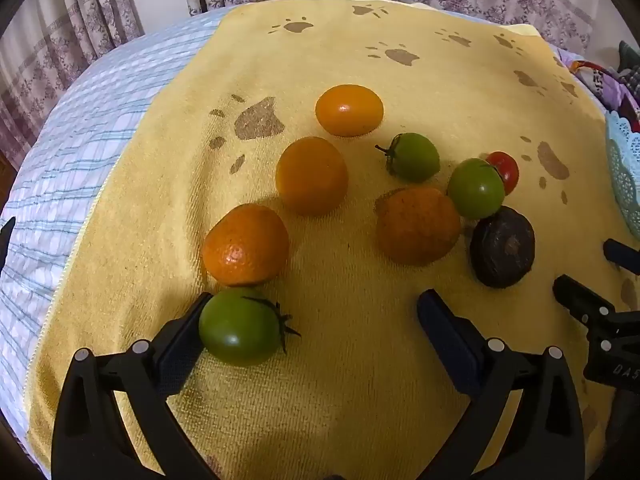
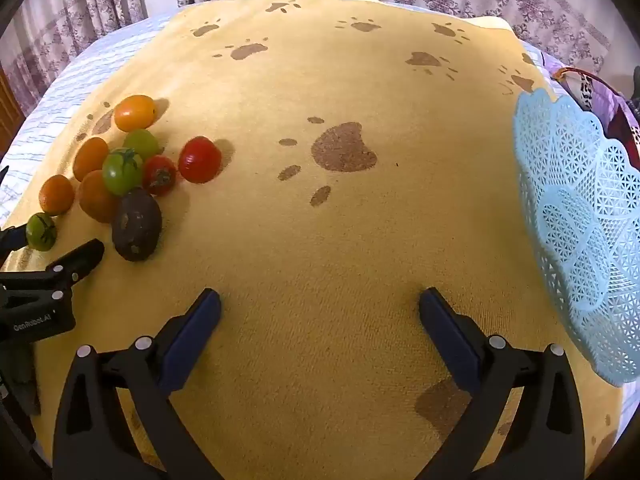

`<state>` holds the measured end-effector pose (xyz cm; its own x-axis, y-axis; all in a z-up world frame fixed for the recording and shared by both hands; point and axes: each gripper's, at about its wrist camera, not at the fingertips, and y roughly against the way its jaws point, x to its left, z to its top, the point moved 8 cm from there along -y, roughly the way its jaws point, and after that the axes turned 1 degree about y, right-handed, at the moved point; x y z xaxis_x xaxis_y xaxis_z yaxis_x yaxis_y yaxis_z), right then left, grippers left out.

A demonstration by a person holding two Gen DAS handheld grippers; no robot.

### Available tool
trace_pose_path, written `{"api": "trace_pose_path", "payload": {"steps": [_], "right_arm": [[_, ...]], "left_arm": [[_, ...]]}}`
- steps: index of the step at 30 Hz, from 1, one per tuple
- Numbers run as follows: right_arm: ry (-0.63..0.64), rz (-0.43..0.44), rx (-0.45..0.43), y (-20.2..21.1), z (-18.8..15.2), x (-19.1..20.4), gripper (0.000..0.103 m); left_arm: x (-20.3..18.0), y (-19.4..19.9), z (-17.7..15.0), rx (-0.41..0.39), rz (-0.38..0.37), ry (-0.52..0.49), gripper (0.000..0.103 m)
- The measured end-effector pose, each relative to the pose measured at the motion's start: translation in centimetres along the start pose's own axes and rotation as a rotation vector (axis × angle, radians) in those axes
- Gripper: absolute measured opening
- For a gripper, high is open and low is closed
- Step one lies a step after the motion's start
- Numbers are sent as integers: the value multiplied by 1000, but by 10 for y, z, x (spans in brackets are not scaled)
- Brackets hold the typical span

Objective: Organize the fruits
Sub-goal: 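Move both tools toward the fruit cluster on the towel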

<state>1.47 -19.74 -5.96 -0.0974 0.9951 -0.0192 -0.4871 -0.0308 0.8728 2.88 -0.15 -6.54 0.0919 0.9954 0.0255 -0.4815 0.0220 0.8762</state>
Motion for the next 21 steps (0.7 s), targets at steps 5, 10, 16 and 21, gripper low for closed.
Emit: {"api": "trace_pose_path", "payload": {"steps": [5,10,16,21], "right_arm": [[-5,87,-39,12,3,14,101],[17,119,-49,22,6,26,101],[0,130,-65,30,7,28,101],[8,160,-123,37,10,36,101]], "left_arm": [[3,8,-9,6,-21,-5,98],[10,21,-19,-15,-41,7,98],[16,30,-17,-38,-42,49,98],[21,35,-11,-54,-33,68,98]]}}
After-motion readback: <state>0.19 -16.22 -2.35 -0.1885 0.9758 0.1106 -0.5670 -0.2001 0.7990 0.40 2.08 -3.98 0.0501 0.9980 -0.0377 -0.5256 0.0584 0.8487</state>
